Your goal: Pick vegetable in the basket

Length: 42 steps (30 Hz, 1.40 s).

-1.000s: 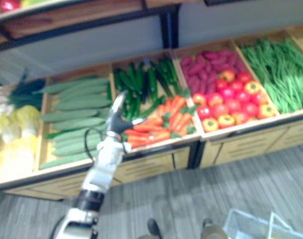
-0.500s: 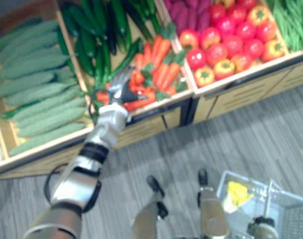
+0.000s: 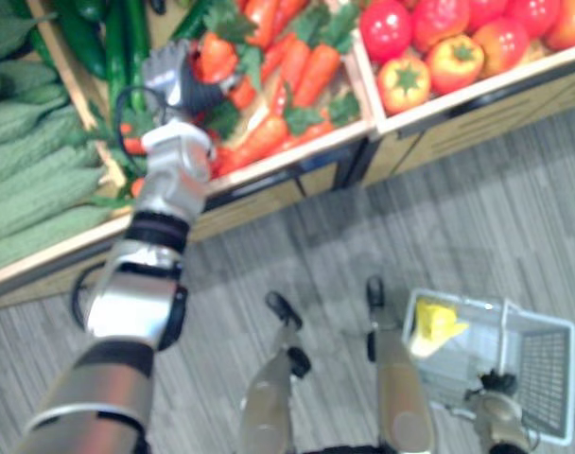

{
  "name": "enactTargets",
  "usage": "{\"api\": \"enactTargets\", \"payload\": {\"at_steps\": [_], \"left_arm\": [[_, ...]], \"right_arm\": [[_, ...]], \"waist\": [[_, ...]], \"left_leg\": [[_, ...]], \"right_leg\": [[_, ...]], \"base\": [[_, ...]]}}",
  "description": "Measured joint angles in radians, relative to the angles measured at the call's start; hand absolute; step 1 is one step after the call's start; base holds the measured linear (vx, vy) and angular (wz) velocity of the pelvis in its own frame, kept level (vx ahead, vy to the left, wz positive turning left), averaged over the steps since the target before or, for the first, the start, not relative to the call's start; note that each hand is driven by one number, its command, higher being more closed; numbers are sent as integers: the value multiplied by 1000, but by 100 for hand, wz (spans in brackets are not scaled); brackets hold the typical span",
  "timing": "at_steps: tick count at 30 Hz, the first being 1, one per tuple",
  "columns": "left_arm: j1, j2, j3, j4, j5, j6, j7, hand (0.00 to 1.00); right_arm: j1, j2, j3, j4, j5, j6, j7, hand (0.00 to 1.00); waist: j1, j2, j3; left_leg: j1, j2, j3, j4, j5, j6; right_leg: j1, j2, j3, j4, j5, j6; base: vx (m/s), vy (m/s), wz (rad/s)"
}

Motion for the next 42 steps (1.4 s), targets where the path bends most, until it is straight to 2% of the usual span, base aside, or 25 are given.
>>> {"api": "enactTargets", "payload": {"at_steps": [5,10,11,12,15,16,18,21,23,29,30,31,32,33,34,35,36,37,38,40,41,42], "left_arm": [[25,-11,-14,2,19,16,-24,100],[78,-43,-36,-10,38,39,-24,100],[92,-42,-36,-31,38,51,-22,100],[97,-42,-36,-41,38,55,-21,100],[172,-38,-39,-180,38,62,8,100],[226,-38,-43,-248,38,61,16,100],[319,-41,-74,-336,38,54,17,100],[479,-62,-118,-441,42,16,14,100],[598,-104,-137,-503,43,-2,6,100],[790,-220,-220,-518,44,-50,-49,100],[818,-247,-224,-517,43,-58,-67,100],[843,-275,-224,-516,41,-65,-75,100],[852,-284,-224,-516,41,-68,-78,100],[867,-290,-219,-516,41,-70,-85,100],[885,-297,-201,-517,34,-75,-93,100],[921,-301,-165,-518,32,-75,-104,100],[944,-310,-147,-518,30,-75,-107,100],[983,-327,-120,-519,24,-75,-112,100],[1003,-350,-107,-519,22,-75,-114,100],[1006,-374,-112,-518,-10,-78,-114,100],[1010,-392,-120,-518,-20,-86,-115,100],[1012,-401,-124,-517,-34,-92,-115,100]], "right_arm": [[11,-8,45,1,14,-1,8,100],[56,-3,82,-2,16,-1,31,100],[65,2,81,0,16,-1,38,100],[67,3,80,0,16,-1,40,100],[78,12,61,16,16,1,50,100],[79,13,51,33,16,2,53,100],[86,15,31,54,13,10,66,100],[122,20,29,50,8,23,69,100],[154,39,30,9,1,26,69,100],[218,75,41,-179,-37,41,68,100],[221,74,47,-209,-37,41,67,100],[221,63,57,-235,-42,40,67,100],[221,51,66,-244,-48,38,67,100],[219,47,81,-256,-57,37,70,100],[215,56,88,-271,-65,37,72,100],[219,80,115,-279,-73,37,74,100],[221,85,126,-284,-73,37,77,100],[224,92,164,-313,-73,36,92,100],[222,94,201,-334,-74,35,107,100],[229,94,226,-366,-74,40,115,100],[238,95,242,-390,-72,46,118,100],[243,94,250,-406,-72,46,118,100]], "waist": [[-1,-7,4],[7,-8,1],[23,-8,1],[25,-7,-1],[24,-7,-20],[23,-6,-44],[22,-3,-77],[19,-4,-140],[-4,-6,-185],[-33,-14,-217],[-36,-11,-221],[-37,1,-236],[-36,8,-242],[-32,8,-253],[-30,-6,-266],[-30,-28,-281],[-30,-24,-286],[-26,-14,-302],[-27,-2,-306],[-29,13,-306],[-28,17,-306],[-27,20,-306]], "left_leg": [[68,3,18,1,2,4],[176,13,16,2,-12,-6],[207,10,15,2,-18,-11],[213,9,15,2,-18,-10],[245,-8,-21,3,-15,-6],[250,-13,-33,2,-13,-2],[271,-19,-41,1,-13,-2],[312,-18,-43,0,-20,-8],[334,-19,-37,0,-24,-9],[421,-20,76,0,-54,-19],[445,-15,115,0,-66,-31],[452,-8,144,3,-82,-45],[457,-2,157,4,-92,-42],[472,10,183,4,-99,-34],[491,17,221,6,-100,-35],[525,14,277,7,-97,-60],[541,25,309,9,-93,-69],[556,51,375,38,-99,-79],[567,92,440,116,-138,-96],[567,162,460,238,-186,-82],[568,222,453,349,-206,-58],[569,256,440,414,-212,-43]], "right_leg": [[69,0,-9,-1,0,0],[200,-2,-65,-1,-4,-4],[231,-4,-71,0,-7,-6],[238,-5,-72,0,-9,-9],[294,-18,-102,0,-43,-7],[304,-20,-106,0,-53,-3],[335,-20,-112,-12,-59,-2],[383,-14,-106,-39,-59,-2],[402,-11,-87,-53,-59,-1],[399,3,19,-52,-57,2],[395,-12,-32,-50,-69,-36],[382,-60,-210,-29,-71,-172],[378,-88,-316,-13,-75,-238],[382,-148,-498,34,-88,-285],[380,-190,-588,73,-77,-278],[374,-198,-607,84,-12,-228],[369,-177,-598,75,6,-203],[363,-134,-567,33,19,-178],[354,-88,-511,-17,37,-133],[341,-48,-456,-28,39,-122],[338,-13,-406,-34,36,-124],[339,4,-382,-36,33,-127]], "base": [[102,3,-2],[106,-4,18],[57,1,2],[70,-5,10],[47,-20,33],[57,-23,20],[65,-10,9],[69,-12,-12],[56,1,-18],[10,16,-63],[3,46,-105],[16,66,-111],[32,74,-121],[37,31,-119],[82,-25,-150],[93,-56,-131],[132,-99,-161],[129,-133,-182],[145,-191,-179],[97,-178,-133],[35,-113,-122],[22,-121,-138]]}}
